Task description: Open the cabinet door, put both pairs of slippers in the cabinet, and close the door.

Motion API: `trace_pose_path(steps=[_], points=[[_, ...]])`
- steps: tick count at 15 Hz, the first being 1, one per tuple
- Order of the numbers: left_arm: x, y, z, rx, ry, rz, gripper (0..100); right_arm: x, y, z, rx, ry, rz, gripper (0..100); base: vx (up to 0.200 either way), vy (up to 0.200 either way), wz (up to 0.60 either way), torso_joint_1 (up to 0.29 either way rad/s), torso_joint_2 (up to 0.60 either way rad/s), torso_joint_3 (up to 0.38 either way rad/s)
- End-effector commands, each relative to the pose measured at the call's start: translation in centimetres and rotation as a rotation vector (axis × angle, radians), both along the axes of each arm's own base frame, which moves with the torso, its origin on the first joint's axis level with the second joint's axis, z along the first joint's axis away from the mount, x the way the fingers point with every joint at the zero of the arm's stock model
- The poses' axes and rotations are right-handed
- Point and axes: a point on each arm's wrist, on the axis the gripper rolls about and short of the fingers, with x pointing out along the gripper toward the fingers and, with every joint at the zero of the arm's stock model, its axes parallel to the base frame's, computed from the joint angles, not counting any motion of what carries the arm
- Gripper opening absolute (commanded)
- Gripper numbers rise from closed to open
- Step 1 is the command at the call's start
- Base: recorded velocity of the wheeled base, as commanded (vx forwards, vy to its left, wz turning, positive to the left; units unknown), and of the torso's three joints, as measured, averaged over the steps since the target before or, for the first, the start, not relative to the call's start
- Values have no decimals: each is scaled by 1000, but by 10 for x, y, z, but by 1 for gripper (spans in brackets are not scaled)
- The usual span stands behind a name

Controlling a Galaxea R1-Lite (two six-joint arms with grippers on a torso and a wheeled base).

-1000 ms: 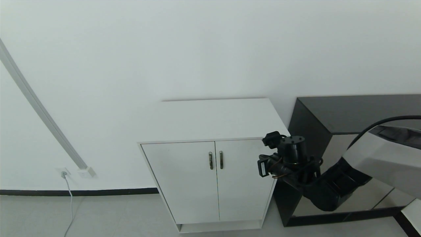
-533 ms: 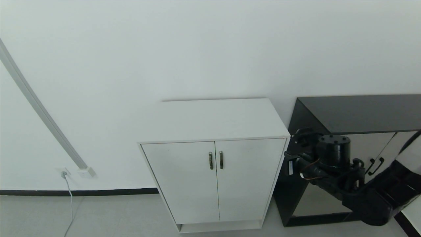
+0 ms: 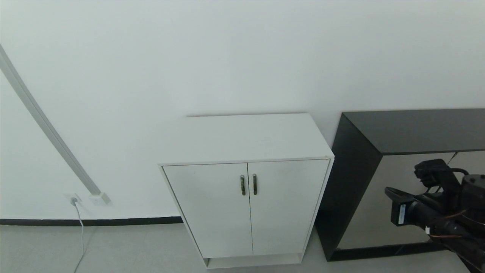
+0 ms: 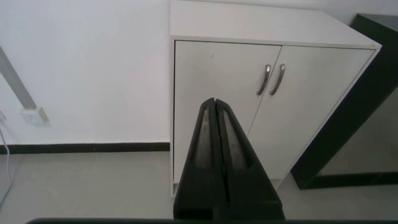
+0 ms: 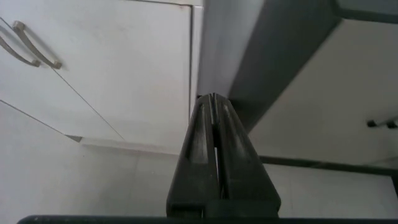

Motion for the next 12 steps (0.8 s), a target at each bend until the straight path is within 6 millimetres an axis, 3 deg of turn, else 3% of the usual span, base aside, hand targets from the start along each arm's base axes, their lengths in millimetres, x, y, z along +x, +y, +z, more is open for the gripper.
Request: trace_pose_path(steps=[1,7,12], points=[[0,0,0,0,0,0,0,-35,-12,9,18,-49,8,0,0,0,0,0,0,0],[0,0,0,0,0,0,0,-85,-30,12,43,-107,-15,0,0,0,0,0,0,0],[0,0,0,3,0,0,0,-139,-44,8,44,-69,39,0,0,0,0,0,0,0]])
